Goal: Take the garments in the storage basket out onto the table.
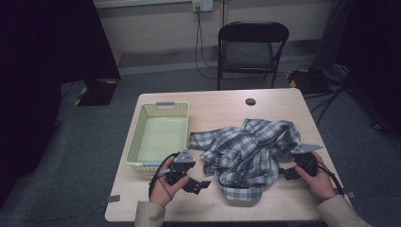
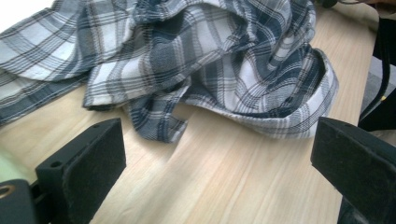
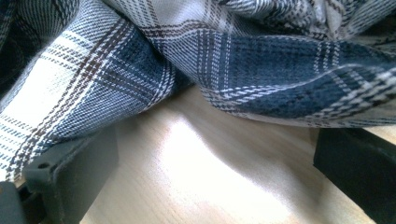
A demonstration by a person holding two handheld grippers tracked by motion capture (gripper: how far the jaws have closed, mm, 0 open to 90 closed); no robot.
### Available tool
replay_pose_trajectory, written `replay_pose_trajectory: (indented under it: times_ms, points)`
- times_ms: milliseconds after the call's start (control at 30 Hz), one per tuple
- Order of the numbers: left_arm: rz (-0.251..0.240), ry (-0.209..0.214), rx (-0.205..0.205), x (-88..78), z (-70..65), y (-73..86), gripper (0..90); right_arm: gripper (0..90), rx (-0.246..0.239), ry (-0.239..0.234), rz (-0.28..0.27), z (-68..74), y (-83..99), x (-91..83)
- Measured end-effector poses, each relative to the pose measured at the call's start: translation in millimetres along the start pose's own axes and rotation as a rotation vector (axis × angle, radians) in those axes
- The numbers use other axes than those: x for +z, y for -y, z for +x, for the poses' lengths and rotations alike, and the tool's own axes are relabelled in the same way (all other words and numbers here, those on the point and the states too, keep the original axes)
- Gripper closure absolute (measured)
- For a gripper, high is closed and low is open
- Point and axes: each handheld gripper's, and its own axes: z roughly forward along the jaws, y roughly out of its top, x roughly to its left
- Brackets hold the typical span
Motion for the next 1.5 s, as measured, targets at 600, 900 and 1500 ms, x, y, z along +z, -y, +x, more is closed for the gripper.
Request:
replay_pose_trajectory:
  times_ms: [600, 900, 1500]
  points:
    - [-0.015, -0.009, 0.052, -11.5, 10.7, 13.2, 2.5, 0.0, 0.0, 0.0, 0.0, 0.0, 0.0, 0.0]
    - [-0.05, 0.039, 0.107, -23.5, 13.4, 21.2, 2.5, 0.0, 0.0, 0.0, 0.0, 0.0, 0.0, 0.0]
    - [-0.035, 0.053, 0.107, -42.6, 30.4, 50.8, 2.6, 0.0, 0.0, 0.0, 0.0, 0.0, 0.0, 0.0]
